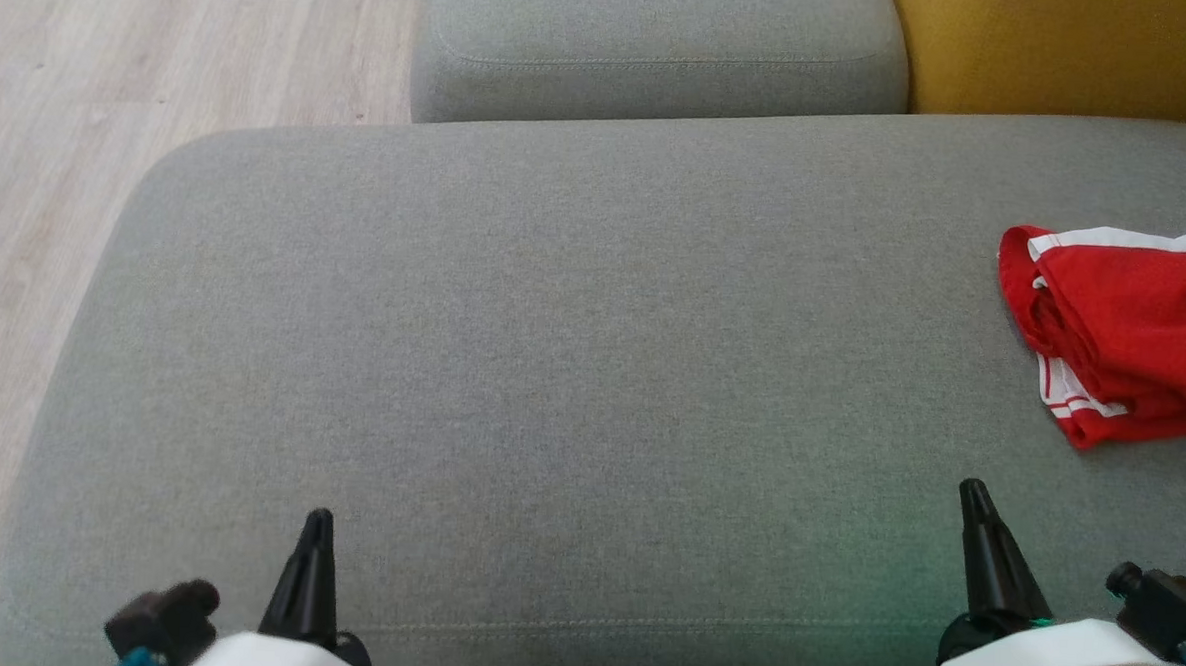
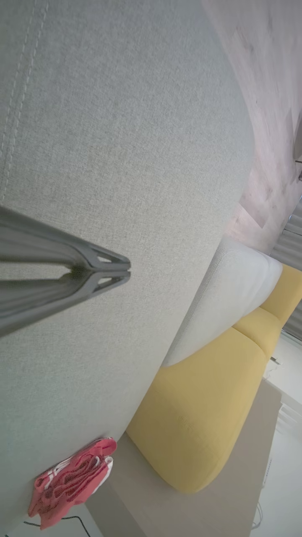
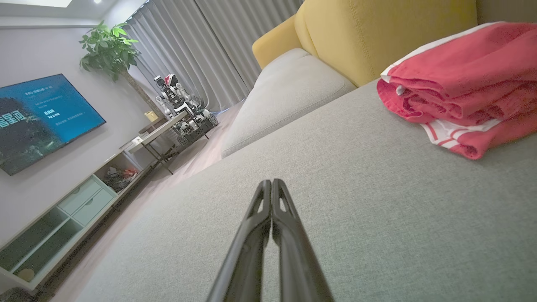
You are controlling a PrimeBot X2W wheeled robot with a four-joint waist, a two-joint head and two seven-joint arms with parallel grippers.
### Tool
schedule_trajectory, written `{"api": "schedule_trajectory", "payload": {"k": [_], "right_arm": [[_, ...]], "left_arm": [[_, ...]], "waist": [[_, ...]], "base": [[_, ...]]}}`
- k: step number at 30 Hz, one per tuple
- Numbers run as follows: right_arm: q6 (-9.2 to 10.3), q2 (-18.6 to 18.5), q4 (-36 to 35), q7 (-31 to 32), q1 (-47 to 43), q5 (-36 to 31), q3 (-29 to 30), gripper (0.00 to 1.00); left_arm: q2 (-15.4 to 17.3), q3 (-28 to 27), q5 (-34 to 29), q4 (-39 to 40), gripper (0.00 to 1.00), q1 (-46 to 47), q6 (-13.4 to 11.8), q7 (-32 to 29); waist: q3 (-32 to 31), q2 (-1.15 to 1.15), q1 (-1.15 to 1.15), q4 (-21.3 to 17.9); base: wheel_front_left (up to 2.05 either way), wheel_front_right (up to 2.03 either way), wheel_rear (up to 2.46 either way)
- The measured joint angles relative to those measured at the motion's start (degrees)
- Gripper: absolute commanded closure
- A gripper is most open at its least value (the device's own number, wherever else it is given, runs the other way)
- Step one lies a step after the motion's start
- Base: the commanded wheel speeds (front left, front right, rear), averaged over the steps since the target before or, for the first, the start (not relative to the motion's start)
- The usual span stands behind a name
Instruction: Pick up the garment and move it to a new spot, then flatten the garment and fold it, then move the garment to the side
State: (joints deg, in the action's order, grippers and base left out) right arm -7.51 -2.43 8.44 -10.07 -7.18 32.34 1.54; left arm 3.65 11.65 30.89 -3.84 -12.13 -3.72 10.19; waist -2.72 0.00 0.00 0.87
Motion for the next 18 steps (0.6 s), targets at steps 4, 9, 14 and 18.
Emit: {"api": "schedule_trajectory", "payload": {"k": [4,9,14,18], "right_arm": [[0.00,0.0,0.4,0.6,0.4,2.7,0.1,1.00],[0.00,-0.1,0.7,1.2,1.0,6.2,0.2,1.00],[0.01,-0.2,1.1,2.3,1.1,9.6,0.3,1.00],[0.01,-0.3,1.4,2.9,2.2,12.3,0.4,1.00]], "left_arm": [[0.0,-0.9,2.9,-0.3,1.00,1.3,0.3,-0.4],[0.1,-1.3,6.4,-1.0,1.00,1.9,0.8,-1.1],[0.2,-1.7,10.0,-1.8,1.00,2.1,1.8,-1.7],[0.2,-2.3,12.8,-2.0,1.00,3.3,2.0,-2.5]], "waist": [[0.1,0.00,0.00,0.0],[0.3,0.00,0.00,-0.1],[0.4,0.00,0.00,-0.1],[0.6,0.00,0.00,-0.2]], "base": [[0.00,0.00,0.00],[0.00,0.00,0.00],[0.00,0.00,0.00],[0.00,0.00,0.00]]}}
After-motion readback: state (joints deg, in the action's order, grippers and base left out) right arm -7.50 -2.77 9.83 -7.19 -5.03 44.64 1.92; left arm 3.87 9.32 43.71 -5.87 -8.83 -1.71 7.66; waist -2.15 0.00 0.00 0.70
